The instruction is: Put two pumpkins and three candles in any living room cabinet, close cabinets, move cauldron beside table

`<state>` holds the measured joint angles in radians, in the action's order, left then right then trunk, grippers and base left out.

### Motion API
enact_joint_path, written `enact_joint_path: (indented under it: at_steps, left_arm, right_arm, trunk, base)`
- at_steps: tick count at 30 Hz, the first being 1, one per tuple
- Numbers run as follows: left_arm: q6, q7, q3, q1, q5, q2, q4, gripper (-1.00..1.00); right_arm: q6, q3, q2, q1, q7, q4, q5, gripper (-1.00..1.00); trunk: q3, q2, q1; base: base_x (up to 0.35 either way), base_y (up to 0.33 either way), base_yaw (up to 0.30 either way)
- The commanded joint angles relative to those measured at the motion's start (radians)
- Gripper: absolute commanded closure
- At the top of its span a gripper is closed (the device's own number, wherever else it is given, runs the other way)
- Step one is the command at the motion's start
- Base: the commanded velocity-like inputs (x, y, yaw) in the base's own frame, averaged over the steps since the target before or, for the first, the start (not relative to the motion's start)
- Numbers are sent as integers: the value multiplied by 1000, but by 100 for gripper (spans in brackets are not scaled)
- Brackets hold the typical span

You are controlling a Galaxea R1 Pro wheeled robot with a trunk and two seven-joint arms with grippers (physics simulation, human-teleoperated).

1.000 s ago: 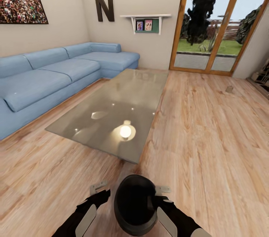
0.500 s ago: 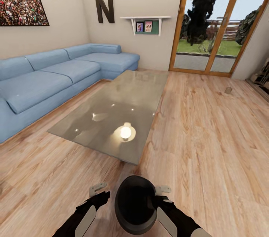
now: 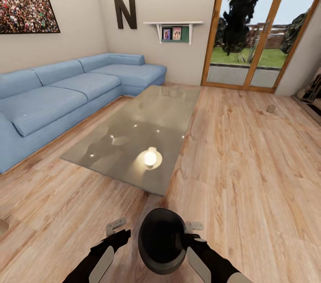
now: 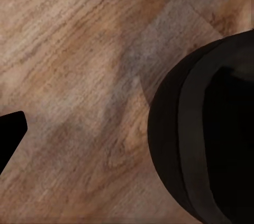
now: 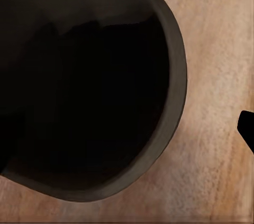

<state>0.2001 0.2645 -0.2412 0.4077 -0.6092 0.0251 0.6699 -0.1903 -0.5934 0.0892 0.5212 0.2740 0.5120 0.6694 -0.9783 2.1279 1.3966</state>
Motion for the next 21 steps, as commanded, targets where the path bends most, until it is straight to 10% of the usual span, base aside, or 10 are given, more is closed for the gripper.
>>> enact_joint_path:
  at_steps: [1, 21]
  left_arm:
    - [2, 9, -4, 0, -9, -1, 2, -100]
    - [2, 7, -3, 0, -9, -1, -10, -100]
  right_arm:
    - [-3, -7, -2, 1, 9, 2, 7, -100]
    - [11, 1, -7, 1, 11, 2, 11, -100]
  trunk:
    - [2, -7, -4]
    - [65, -147, -81]
  base:
    - [0, 0, 0]
    - [0, 0, 0]
